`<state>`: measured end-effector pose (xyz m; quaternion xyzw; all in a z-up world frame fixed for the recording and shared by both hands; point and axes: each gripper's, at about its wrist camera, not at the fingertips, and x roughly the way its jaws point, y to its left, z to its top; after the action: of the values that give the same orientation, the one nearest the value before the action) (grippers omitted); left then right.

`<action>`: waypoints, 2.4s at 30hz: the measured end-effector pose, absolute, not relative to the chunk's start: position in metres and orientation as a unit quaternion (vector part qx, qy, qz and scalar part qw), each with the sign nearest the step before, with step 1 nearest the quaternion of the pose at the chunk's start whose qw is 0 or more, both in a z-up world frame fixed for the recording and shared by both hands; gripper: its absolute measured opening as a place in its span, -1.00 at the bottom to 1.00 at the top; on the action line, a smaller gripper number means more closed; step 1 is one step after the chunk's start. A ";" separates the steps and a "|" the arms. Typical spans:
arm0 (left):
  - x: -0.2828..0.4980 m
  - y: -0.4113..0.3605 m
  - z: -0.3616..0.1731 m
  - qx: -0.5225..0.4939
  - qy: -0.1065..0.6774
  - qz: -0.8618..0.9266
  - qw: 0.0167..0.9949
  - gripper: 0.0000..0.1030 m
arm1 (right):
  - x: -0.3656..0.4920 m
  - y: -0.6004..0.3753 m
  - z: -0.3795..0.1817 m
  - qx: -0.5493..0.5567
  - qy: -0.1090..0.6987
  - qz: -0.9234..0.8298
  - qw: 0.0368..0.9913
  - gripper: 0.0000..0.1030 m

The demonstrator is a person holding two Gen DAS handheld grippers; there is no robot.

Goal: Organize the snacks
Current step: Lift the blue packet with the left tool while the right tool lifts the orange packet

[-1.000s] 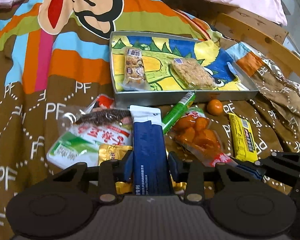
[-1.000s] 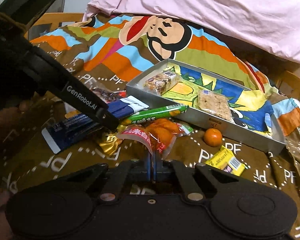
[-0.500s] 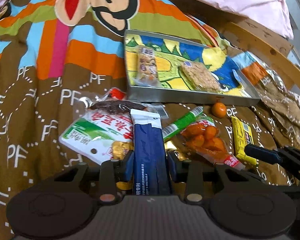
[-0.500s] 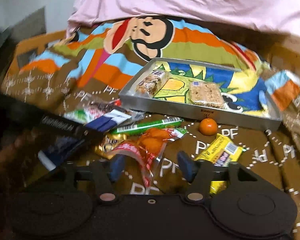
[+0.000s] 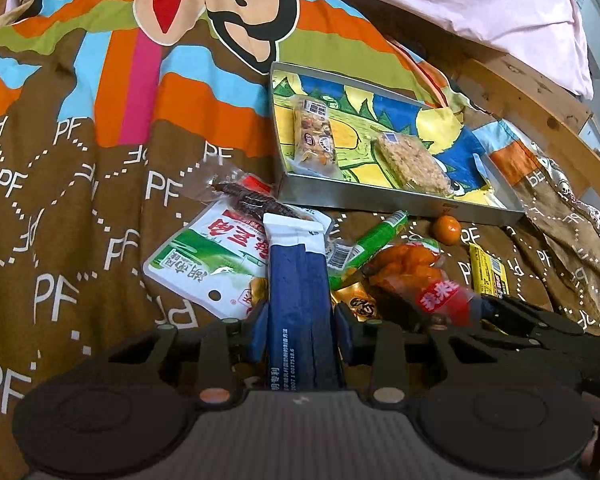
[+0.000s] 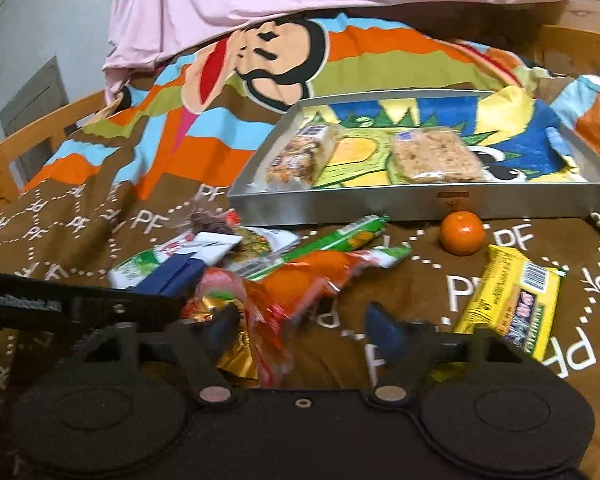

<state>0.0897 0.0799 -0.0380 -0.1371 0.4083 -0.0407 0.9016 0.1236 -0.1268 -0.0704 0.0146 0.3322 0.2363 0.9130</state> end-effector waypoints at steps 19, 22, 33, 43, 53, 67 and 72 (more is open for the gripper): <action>0.083 0.076 -0.034 -0.154 0.397 -0.024 0.905 -0.26 | 0.096 -0.149 -0.057 0.013 0.260 0.238 0.936 -0.56; 0.082 0.072 -0.031 -0.153 0.391 -0.027 0.907 -0.26 | 0.091 -0.149 -0.055 0.007 0.255 0.237 0.937 -0.57; 0.080 0.057 -0.023 -0.152 0.378 -0.037 0.912 -0.26 | 0.076 -0.152 -0.049 -0.028 0.236 0.230 0.944 -0.83; 0.078 0.060 -0.026 -0.158 0.384 -0.036 0.909 -0.26 | 0.076 -0.170 -0.059 0.045 0.326 0.230 0.916 0.06; 0.077 0.068 -0.029 -0.162 0.386 -0.035 0.907 -0.26 | 0.103 -0.168 -0.059 0.123 0.356 0.251 0.891 0.32; 0.074 0.087 -0.031 -0.168 0.383 -0.019 0.908 -0.26 | 0.116 -0.170 -0.049 0.227 0.424 0.295 0.826 0.67; 0.072 0.088 -0.031 -0.168 0.382 -0.019 0.909 -0.26 | 0.131 -0.159 -0.053 0.218 0.440 0.251 0.834 0.64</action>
<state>0.0722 0.0879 -0.0309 -0.1676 0.3821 -0.0192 0.9086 0.1308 -0.1593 -0.0531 0.2185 0.4403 0.2509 0.8339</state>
